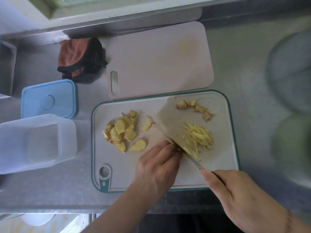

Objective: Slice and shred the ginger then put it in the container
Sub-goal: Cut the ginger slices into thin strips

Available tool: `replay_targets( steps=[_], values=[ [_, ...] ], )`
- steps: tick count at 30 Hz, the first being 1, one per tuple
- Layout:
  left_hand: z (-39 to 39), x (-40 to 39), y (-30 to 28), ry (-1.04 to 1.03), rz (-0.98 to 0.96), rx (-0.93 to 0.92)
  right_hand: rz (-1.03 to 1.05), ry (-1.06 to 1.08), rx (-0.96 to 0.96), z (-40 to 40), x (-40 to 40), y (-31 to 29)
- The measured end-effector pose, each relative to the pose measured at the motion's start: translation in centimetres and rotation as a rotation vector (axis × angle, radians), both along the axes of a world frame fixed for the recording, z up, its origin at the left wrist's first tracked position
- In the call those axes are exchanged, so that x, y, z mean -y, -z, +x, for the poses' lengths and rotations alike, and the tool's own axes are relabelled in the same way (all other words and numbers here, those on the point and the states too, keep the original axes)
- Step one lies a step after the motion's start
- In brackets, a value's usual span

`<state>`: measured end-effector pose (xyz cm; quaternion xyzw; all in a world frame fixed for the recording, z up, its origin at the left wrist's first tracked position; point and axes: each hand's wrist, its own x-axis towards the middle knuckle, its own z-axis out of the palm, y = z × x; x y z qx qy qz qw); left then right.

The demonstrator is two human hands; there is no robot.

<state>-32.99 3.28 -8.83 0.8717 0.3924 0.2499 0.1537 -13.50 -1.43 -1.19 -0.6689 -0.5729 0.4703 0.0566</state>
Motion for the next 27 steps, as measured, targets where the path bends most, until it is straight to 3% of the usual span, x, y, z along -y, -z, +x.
replay_targets(
  steps=[27],
  values=[
    [0.0,0.1,-0.1,-0.002,0.006,0.028,-0.031,-0.002,-0.005,0.5,0.2,0.1]
  ],
)
